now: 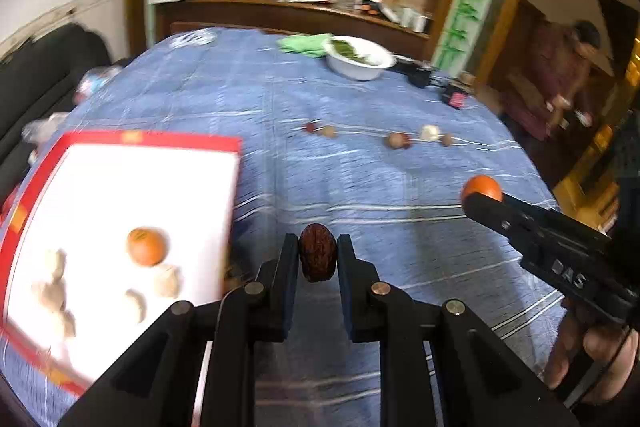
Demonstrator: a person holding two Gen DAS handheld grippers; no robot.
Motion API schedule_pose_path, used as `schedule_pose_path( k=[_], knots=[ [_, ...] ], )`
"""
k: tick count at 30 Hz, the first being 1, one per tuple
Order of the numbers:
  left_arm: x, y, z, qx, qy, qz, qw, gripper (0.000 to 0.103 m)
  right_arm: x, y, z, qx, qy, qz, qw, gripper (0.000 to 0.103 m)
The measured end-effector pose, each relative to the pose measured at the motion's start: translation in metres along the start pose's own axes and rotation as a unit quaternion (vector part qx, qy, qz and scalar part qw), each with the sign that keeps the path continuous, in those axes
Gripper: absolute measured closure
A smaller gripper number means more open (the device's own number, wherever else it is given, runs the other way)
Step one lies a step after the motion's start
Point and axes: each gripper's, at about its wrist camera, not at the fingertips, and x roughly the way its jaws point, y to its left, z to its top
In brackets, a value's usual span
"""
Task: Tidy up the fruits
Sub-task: 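Carry the orange and red date over the tray and open both grippers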
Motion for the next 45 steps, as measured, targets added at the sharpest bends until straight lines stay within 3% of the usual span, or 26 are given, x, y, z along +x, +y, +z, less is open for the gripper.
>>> schedule_pose_path(
  k=[15, 25, 45],
  knots=[
    [-0.022, 0.086, -0.014, -0.087, -0.004, 0.116, 0.9894, 0.086, 0.029, 0.108, -0.019, -0.078, 0.032, 0.09, 0.992, 0.066],
    [-0.021, 0.124, -0.011, -0.116, 0.002, 0.162, 0.98, 0.086, 0.056, 0.17, -0.014, -0.121, 0.048, 0.129, 0.983, 0.066],
    [0.001, 0.162, 0.014, -0.133, 0.012, 0.221, 0.9661, 0.086, 0.113, 0.205, 0.003, -0.124, 0.075, 0.129, 0.981, 0.065]
  ],
)
